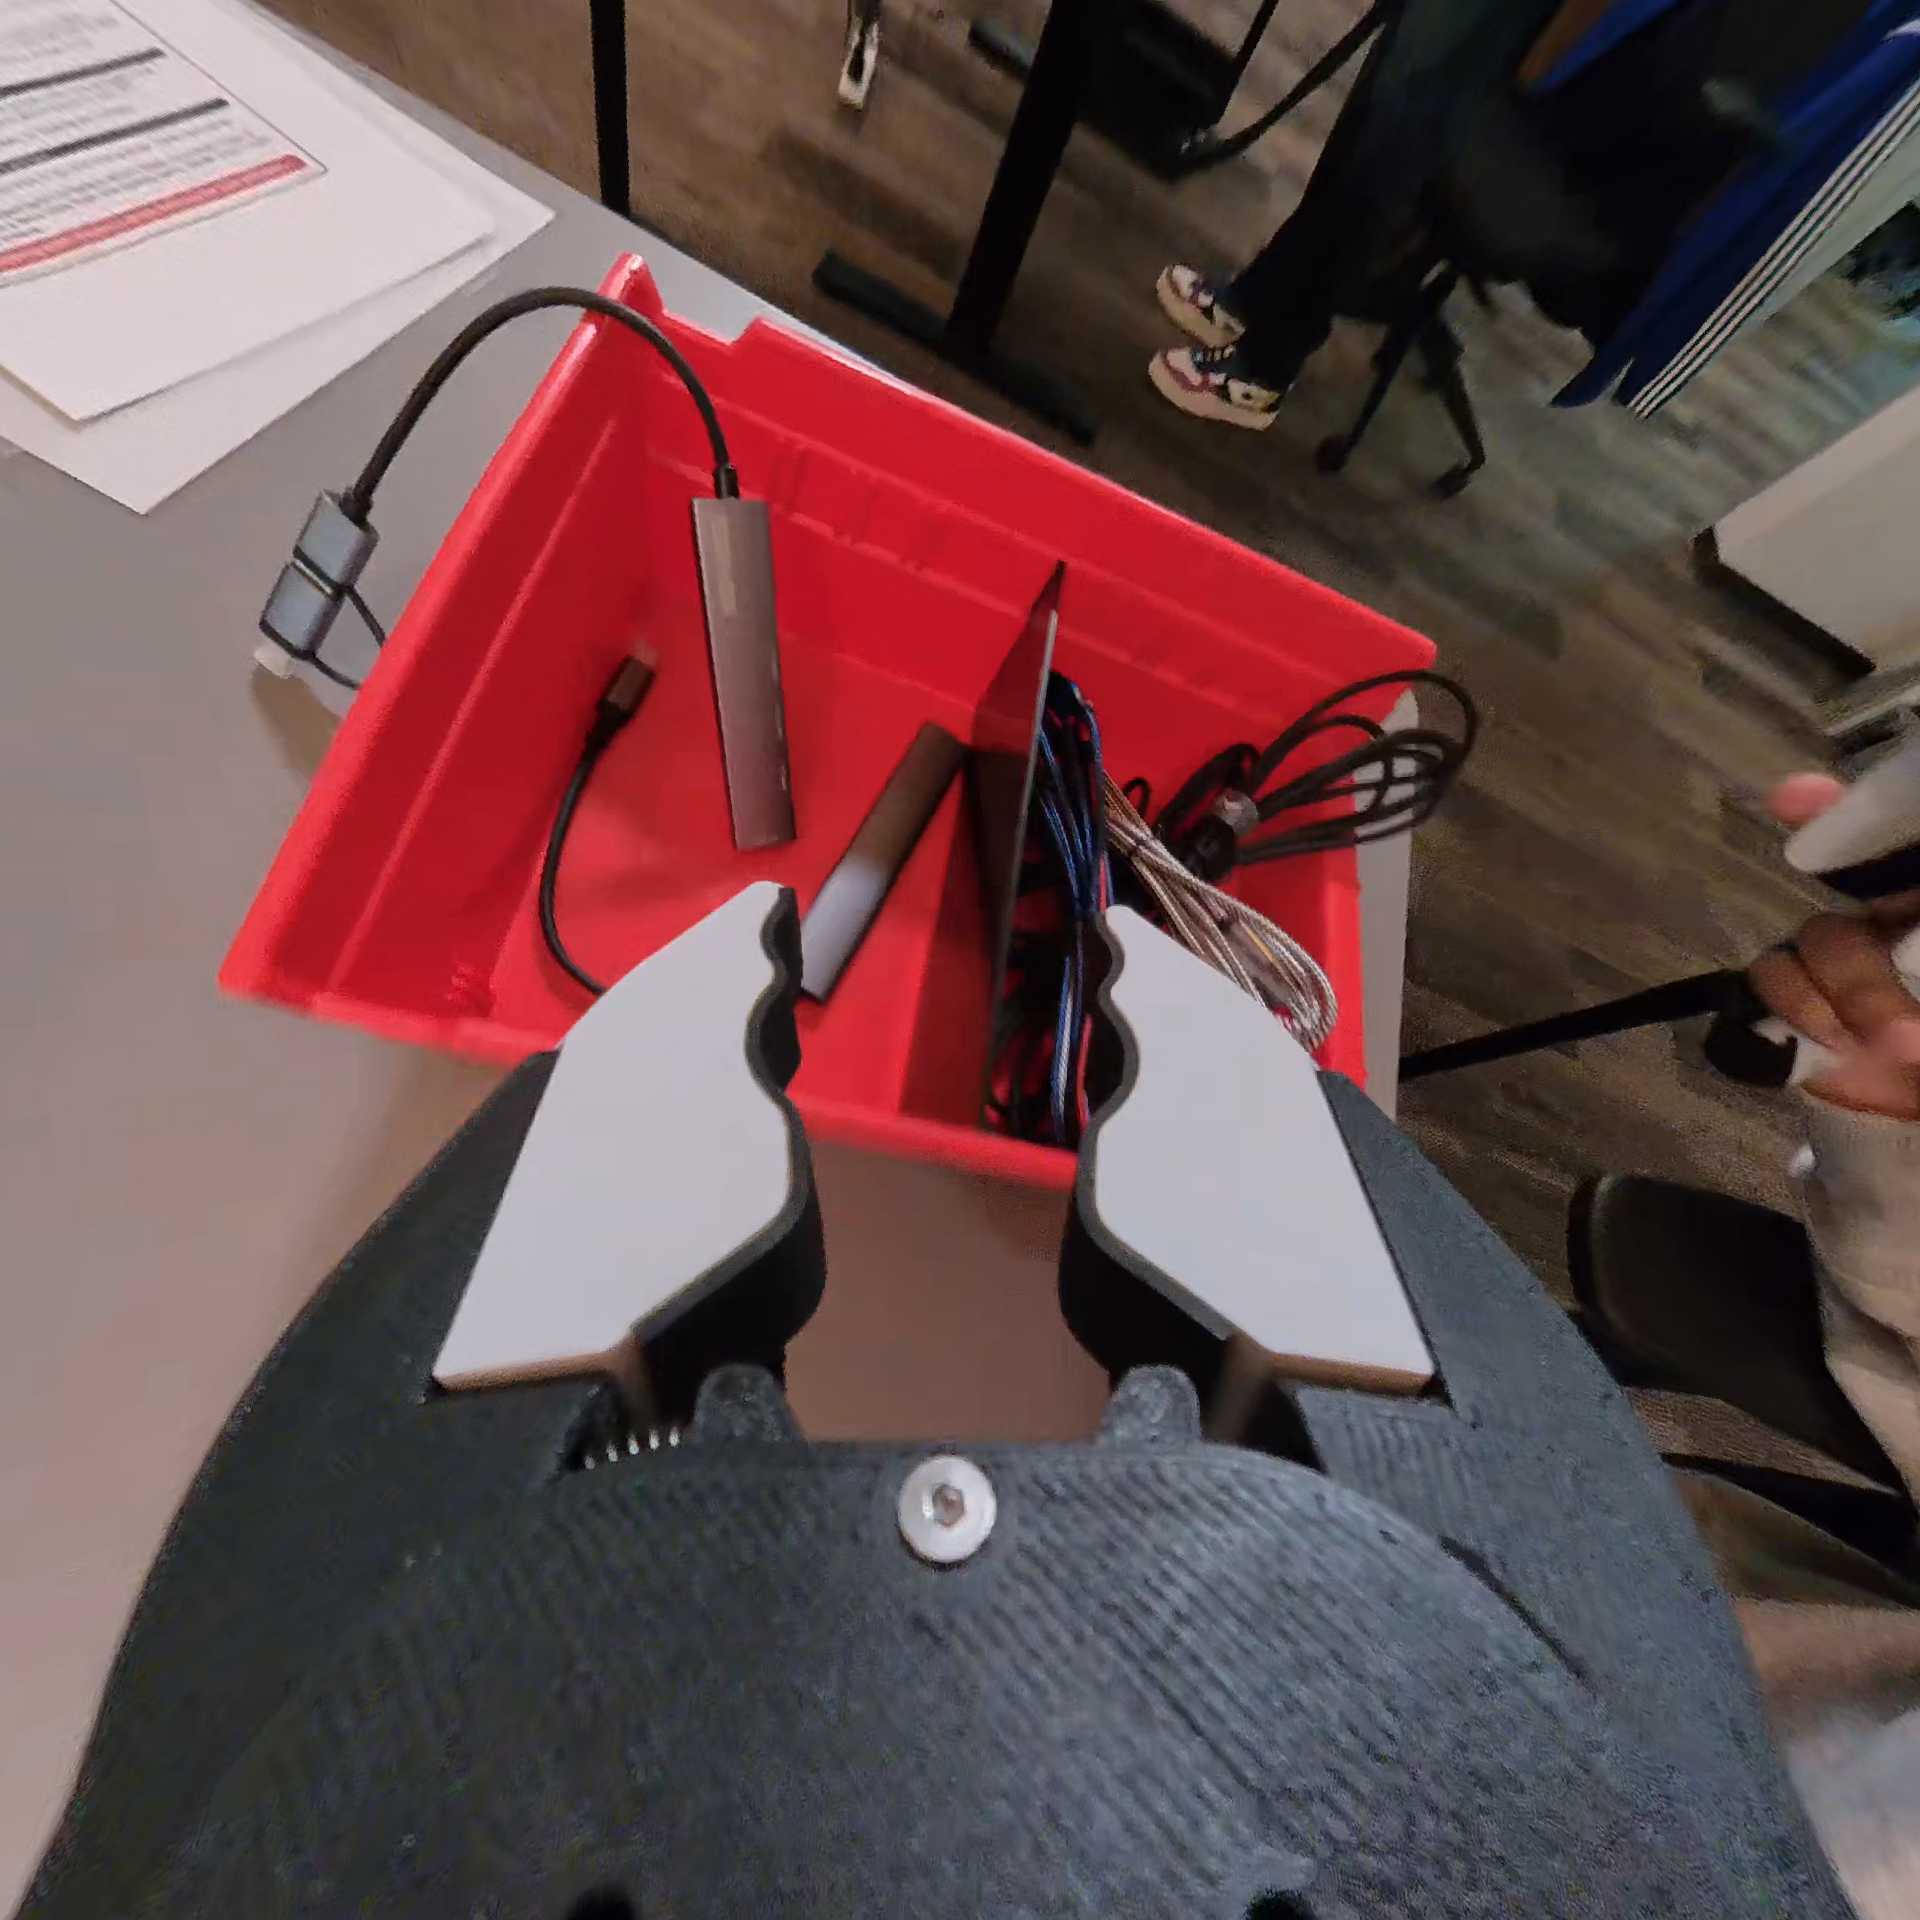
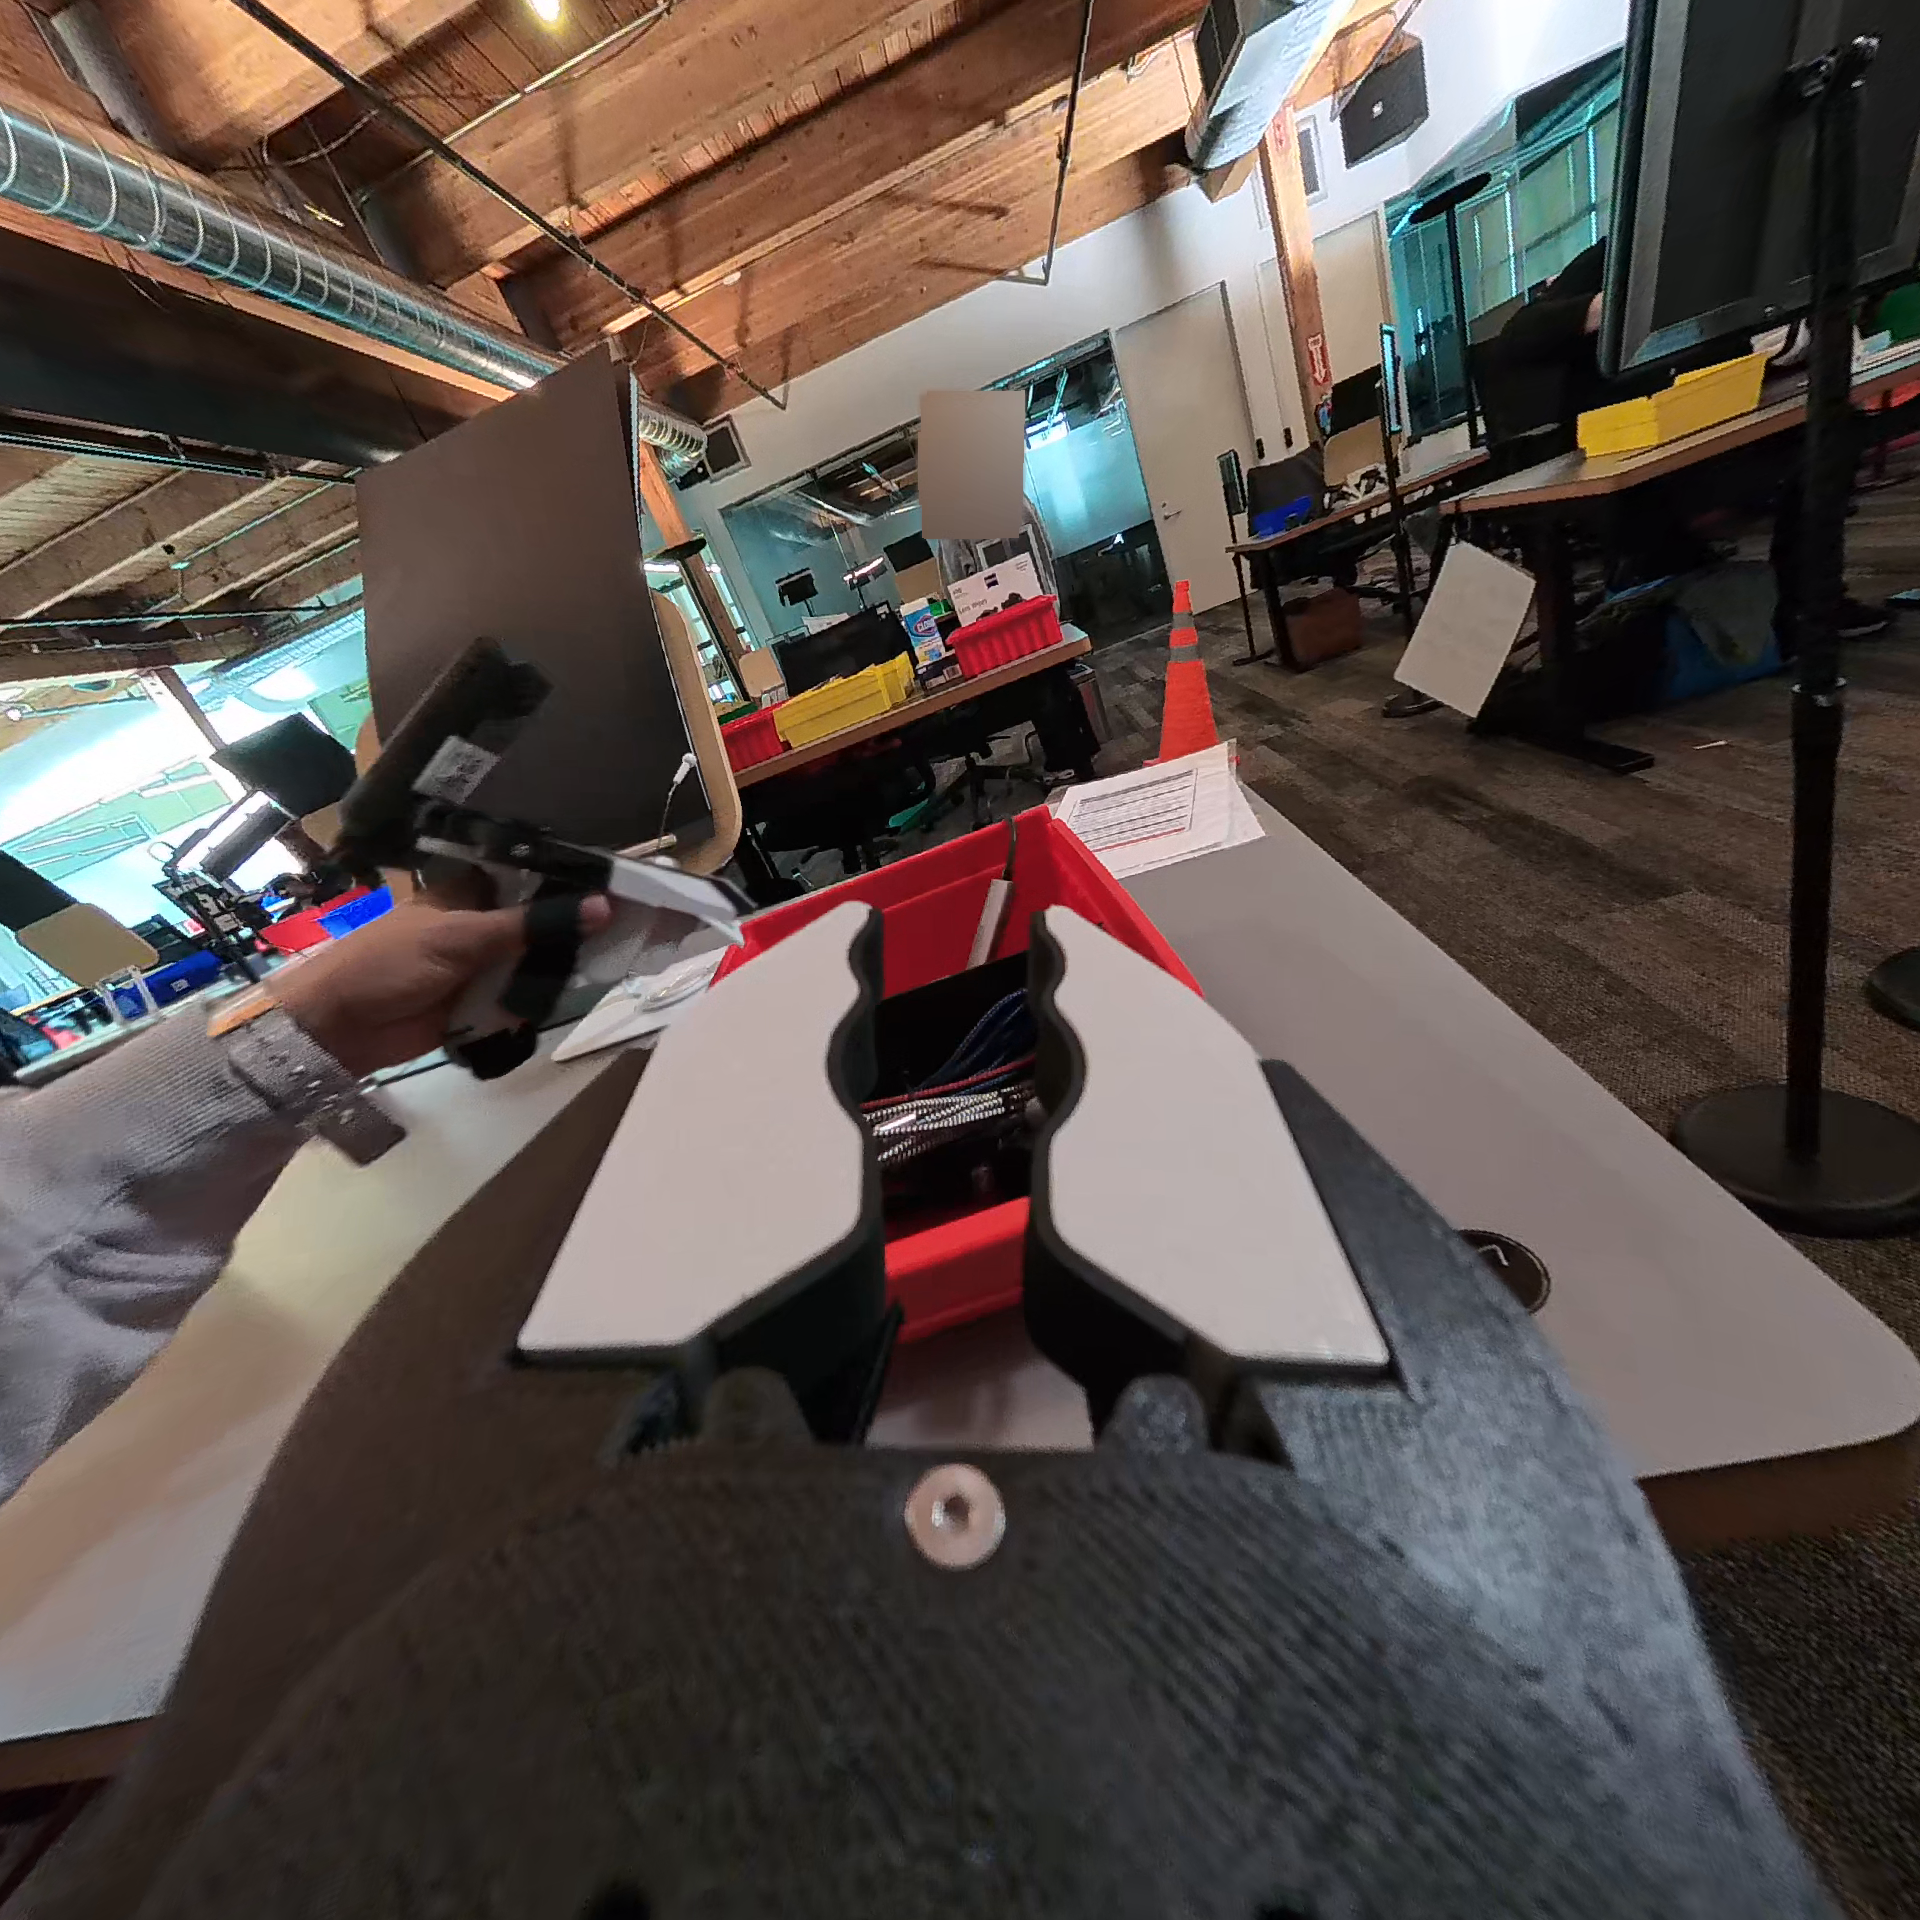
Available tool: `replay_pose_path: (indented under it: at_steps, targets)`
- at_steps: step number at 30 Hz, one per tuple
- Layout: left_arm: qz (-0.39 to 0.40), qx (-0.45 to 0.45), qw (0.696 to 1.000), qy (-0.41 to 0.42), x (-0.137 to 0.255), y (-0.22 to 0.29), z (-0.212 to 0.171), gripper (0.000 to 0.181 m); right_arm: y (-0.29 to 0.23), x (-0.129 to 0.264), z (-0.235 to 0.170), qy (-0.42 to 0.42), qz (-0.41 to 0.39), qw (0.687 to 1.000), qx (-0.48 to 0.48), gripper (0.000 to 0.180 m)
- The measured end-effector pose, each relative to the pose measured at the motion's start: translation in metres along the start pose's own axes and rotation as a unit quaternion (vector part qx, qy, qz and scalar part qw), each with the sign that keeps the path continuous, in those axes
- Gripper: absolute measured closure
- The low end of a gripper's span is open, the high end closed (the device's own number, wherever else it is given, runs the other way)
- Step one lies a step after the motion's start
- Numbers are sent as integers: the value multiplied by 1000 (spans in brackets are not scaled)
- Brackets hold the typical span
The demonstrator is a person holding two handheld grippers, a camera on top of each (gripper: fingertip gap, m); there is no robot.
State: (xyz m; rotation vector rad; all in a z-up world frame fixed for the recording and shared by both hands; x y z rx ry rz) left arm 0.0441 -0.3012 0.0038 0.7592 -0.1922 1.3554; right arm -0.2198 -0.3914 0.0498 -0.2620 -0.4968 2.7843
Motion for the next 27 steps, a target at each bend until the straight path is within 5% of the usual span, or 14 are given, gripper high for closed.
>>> replay_pose_path:
  at_steps: [15, 20, 27]
  targets:
    - [194, 59, 979, 21, 151, -43, -214, 127, -49, -24, -35, -18, 41, 993, 114, 155]
    - [264, 25, 964, -10, 172, -60, -231, 128, -130, -39, -63, -15, 129, 975, 178, 155]
    - [306, -31, 948, -78, 175, -64, -246, 132, -290, -30, -162, -114, 361, 908, 179, 152]
Point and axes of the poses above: each gripper's, where its closed fingertips meet, x back along the fingers, z out of its top, y = z × x across the jaws, the point moved 1 cm from there along x, back along the fingers, and after that the axes turned 4 degrees about -z, right-handed, at the moved point
